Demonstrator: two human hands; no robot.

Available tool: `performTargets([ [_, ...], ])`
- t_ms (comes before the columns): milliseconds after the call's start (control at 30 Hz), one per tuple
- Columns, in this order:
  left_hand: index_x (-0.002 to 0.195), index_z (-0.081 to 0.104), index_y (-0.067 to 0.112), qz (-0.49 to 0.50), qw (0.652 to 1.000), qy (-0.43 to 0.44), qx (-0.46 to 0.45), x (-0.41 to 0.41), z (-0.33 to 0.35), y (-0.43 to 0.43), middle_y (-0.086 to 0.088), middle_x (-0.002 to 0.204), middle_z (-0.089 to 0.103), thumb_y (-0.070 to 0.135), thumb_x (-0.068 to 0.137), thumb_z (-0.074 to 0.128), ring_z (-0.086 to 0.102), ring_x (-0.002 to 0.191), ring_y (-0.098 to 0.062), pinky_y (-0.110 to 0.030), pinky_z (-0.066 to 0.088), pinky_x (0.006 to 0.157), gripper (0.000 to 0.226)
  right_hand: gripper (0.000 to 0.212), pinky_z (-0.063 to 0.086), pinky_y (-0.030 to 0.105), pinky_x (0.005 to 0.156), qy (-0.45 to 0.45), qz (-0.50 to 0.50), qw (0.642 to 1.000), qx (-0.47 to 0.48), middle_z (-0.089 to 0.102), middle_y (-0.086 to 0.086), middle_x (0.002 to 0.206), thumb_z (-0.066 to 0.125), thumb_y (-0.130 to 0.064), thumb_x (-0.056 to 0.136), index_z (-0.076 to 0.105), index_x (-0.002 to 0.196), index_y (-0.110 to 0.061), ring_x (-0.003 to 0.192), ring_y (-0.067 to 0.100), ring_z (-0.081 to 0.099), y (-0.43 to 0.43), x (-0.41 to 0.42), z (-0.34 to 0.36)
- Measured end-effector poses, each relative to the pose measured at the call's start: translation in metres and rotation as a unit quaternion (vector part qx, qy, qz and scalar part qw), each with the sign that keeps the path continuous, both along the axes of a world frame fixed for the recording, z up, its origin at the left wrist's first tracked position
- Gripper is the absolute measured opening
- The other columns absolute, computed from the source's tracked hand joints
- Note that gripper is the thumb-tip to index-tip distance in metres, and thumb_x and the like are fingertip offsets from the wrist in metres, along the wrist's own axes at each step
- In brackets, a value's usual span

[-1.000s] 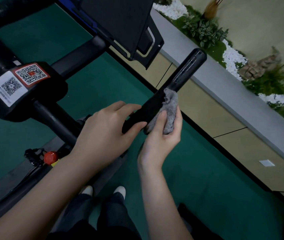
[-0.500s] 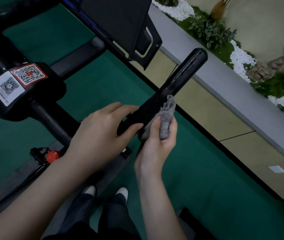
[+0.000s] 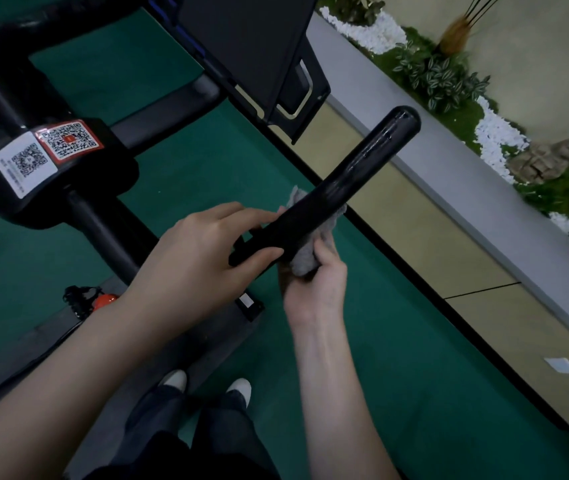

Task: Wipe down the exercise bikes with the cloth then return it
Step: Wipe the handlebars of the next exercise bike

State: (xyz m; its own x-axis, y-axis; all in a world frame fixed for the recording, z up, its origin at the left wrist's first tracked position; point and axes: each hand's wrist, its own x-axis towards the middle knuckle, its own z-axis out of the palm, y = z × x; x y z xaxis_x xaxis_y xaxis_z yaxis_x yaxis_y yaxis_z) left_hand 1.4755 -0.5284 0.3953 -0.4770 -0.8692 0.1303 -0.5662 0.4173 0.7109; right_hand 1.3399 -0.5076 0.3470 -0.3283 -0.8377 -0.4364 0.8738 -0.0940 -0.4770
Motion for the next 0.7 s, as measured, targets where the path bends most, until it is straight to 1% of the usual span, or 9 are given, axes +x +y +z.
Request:
performTargets([
  [100, 0.122, 0.062, 0.026, 0.0, 1.0, 0.006, 0.003, 0.0, 0.0, 0.001, 0.007, 0.102, 0.065, 0.046, 0.084, 0.057, 0.063, 0.092, -0.016, -0.041, 0.052, 0.075, 0.044, 0.042, 0.058, 0.028, 0.068, -0.014, 0.027, 1.0, -0.008, 0.072, 0.016, 0.1, 0.03, 0.001, 0.092, 0.055, 0.126, -0.003, 0.085, 0.024, 0.072, -0.001, -0.002, 0.003],
  [200, 0.12, 0.064, 0.025, 0.003, 1.0, 0.014, 0.011, 0.001, 0.0, 0.001, 0.008, 0.1, 0.064, 0.046, 0.084, 0.058, 0.064, 0.091, -0.014, -0.041, 0.052, 0.076, 0.042, 0.037, 0.058, 0.028, 0.071, 0.035, 0.051, 0.998, -0.009, 0.071, 0.011, 0.103, 0.045, -0.002, 0.081, 0.065, 0.111, -0.01, 0.089, 0.021, 0.07, 0.01, 0.004, -0.002],
  [267, 0.119, 0.064, 0.025, 0.004, 1.0, 0.013, 0.01, 0.001, -0.001, 0.0, 0.008, 0.1, 0.064, 0.046, 0.084, 0.058, 0.064, 0.09, -0.014, -0.041, 0.053, 0.075, 0.041, 0.035, 0.057, 0.029, 0.076, 0.057, 0.05, 0.997, -0.012, 0.071, 0.01, 0.102, 0.047, -0.001, 0.08, 0.066, 0.106, -0.012, 0.092, 0.021, 0.069, 0.01, 0.001, -0.004],
  [367, 0.119, 0.064, 0.025, 0.005, 1.0, 0.008, 0.006, 0.001, -0.001, 0.0, 0.008, 0.099, 0.064, 0.045, 0.084, 0.06, 0.064, 0.089, -0.015, -0.04, 0.053, 0.075, 0.04, 0.039, 0.056, 0.027, 0.079, 0.075, 0.041, 0.996, -0.009, 0.07, 0.008, 0.105, 0.034, 0.006, 0.092, 0.063, 0.111, -0.012, 0.096, 0.019, 0.067, 0.007, 0.001, -0.006],
  [433, 0.12, 0.063, 0.026, 0.004, 1.0, 0.007, 0.008, 0.001, -0.001, 0.0, 0.008, 0.099, 0.064, 0.044, 0.084, 0.06, 0.064, 0.09, -0.015, -0.041, 0.053, 0.075, 0.04, 0.042, 0.056, 0.028, 0.08, 0.078, 0.073, 0.994, -0.021, 0.071, 0.008, 0.107, 0.031, 0.007, 0.093, 0.064, 0.112, -0.012, 0.098, 0.019, 0.068, 0.013, 0.006, -0.011],
  [500, 0.121, 0.062, 0.028, 0.003, 1.0, 0.011, 0.012, 0.001, -0.001, 0.0, 0.009, 0.099, 0.064, 0.043, 0.084, 0.06, 0.063, 0.091, -0.014, -0.041, 0.053, 0.076, 0.04, 0.043, 0.057, 0.031, 0.082, 0.074, 0.1, 0.992, -0.026, 0.072, 0.011, 0.107, 0.034, 0.008, 0.091, 0.068, 0.109, -0.012, 0.098, 0.021, 0.069, 0.019, 0.008, -0.012],
  [600, 0.12, 0.063, 0.026, -0.001, 1.0, 0.006, 0.013, 0.001, -0.001, -0.001, 0.008, 0.1, 0.064, 0.044, 0.085, 0.059, 0.063, 0.091, -0.014, -0.041, 0.053, 0.076, 0.04, 0.047, 0.049, 0.037, 0.096, 0.08, 0.069, 0.994, -0.016, 0.066, 0.014, 0.116, 0.045, 0.002, 0.081, 0.056, 0.126, -0.006, 0.106, 0.025, 0.063, 0.009, -0.002, -0.008],
  [633, 0.12, 0.063, 0.026, -0.002, 1.0, 0.005, 0.014, 0.001, -0.001, -0.001, 0.007, 0.1, 0.064, 0.045, 0.085, 0.059, 0.063, 0.091, -0.014, -0.04, 0.053, 0.076, 0.04, 0.052, 0.048, 0.036, 0.097, 0.076, 0.047, 0.996, -0.009, 0.066, 0.013, 0.116, 0.048, -0.001, 0.079, 0.052, 0.13, -0.006, 0.108, 0.024, 0.062, 0.006, -0.006, -0.005],
  [700, 0.12, 0.063, 0.025, -0.004, 1.0, 0.007, 0.017, 0.001, -0.001, -0.002, 0.007, 0.1, 0.064, 0.044, 0.084, 0.06, 0.063, 0.091, -0.015, -0.04, 0.052, 0.077, 0.04, 0.041, 0.053, 0.031, 0.09, 0.077, 0.027, 0.997, 0.009, 0.07, 0.009, 0.109, 0.049, -0.001, 0.084, 0.056, 0.124, -0.008, 0.103, 0.021, 0.065, 0.005, -0.008, -0.004],
])
